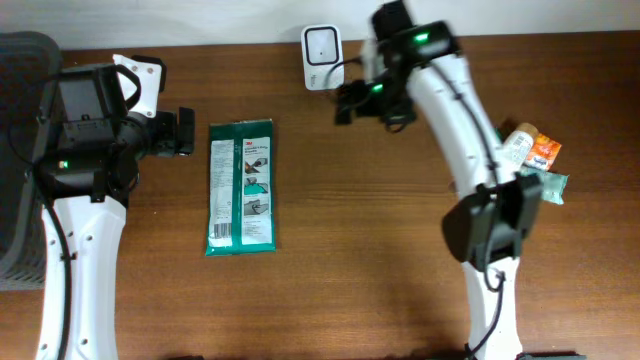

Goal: Scan the item barcode
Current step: 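Grasp the green 3M gloves packet with both grippers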

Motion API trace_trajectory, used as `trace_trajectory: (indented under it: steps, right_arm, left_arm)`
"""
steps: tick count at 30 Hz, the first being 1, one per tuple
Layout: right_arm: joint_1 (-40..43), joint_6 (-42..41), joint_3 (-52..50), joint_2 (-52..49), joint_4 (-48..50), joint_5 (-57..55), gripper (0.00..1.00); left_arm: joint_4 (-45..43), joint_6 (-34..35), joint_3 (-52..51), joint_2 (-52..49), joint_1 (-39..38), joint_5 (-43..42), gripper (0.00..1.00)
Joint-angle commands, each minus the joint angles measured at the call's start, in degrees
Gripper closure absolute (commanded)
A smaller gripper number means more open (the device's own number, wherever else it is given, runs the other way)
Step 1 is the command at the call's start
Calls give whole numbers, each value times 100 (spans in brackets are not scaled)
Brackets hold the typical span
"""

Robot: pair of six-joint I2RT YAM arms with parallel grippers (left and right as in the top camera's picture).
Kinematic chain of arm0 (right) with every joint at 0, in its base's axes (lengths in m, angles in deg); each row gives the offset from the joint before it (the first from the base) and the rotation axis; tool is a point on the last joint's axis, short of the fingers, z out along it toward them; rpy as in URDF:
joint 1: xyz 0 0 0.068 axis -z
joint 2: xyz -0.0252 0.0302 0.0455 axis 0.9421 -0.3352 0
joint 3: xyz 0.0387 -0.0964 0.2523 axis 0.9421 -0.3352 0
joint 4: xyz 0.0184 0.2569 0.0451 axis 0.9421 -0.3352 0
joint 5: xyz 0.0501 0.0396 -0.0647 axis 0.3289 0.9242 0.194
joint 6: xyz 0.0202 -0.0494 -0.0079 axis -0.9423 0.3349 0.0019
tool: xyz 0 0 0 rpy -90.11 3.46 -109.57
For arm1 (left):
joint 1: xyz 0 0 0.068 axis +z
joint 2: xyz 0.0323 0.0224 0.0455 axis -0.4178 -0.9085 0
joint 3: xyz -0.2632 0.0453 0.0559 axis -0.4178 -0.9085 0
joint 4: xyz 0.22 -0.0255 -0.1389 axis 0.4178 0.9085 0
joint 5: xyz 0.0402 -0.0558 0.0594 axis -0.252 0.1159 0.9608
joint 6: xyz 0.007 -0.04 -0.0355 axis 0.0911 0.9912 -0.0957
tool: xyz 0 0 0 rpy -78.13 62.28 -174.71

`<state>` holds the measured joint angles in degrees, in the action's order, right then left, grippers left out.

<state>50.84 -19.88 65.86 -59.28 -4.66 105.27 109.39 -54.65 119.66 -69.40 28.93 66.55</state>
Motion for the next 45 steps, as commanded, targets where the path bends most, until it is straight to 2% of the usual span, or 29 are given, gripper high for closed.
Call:
trace_trajectory:
  steps: [1,2,7,10,11,13,14,15,18,22,26,36,39,45]
  right_arm:
    - [-623,-249,-33,-468,271,249,13]
    - [-780,-382,-37,-603,389,345,16]
    - [-1174,-382,-92,-1021,922,1191,18]
    - [-1408,-492,-780,-1158,1591,1670,25]
    - [-1453,-533,-1032,-1158,1832,1744,27]
    - [-1453,-680,-1193,-1158,2031,1740,29]
    - [-1449,-680,-1207,-1158,2081,1738,31]
    - [-1449,-789,-1211,-1161,2155,1692,35]
    - [-1449,-986,-1292,-1161,2365,1679,42]
    - [-1449,-1281,-1707,-1161,2861,1845,58]
    - [-1449,-1462,-1937,-1161,3268,2214,59]
    - [-1449,-1611,-1998,-1161,3414,2214,58]
    - [-1449,-1698,-1998,-1161,3615,2221,58]
    - [-1567,-1899,-2426,-1161,4111,2483,58]
  left_arm:
    - [-7,-48,70,55,-7,-83,1]
    - [-7,-48,70,55,-7,-83,1]
    - [-9,-46,70,55,-7,-87,1]
    - [-11,122,70,55,-11,-1401,1]
    - [55,98,57,28,-9,-1364,1]
    - [299,157,-9,-144,-4,-922,69]
    - [374,704,-111,-295,-7,-516,100]
    - [363,1375,-374,-664,-7,-278,100]
    - [284,1447,-612,-1360,-7,-457,100]
    - [109,1399,-614,-2315,-7,-1040,100]
    - [133,1399,-640,-2778,-7,-1099,100]
    - [-236,1410,-990,-3589,-7,-1095,100]
    - [-219,1449,-1064,-3668,-11,-1460,100]
    - [-243,1556,-1156,-3672,-11,-1502,100]
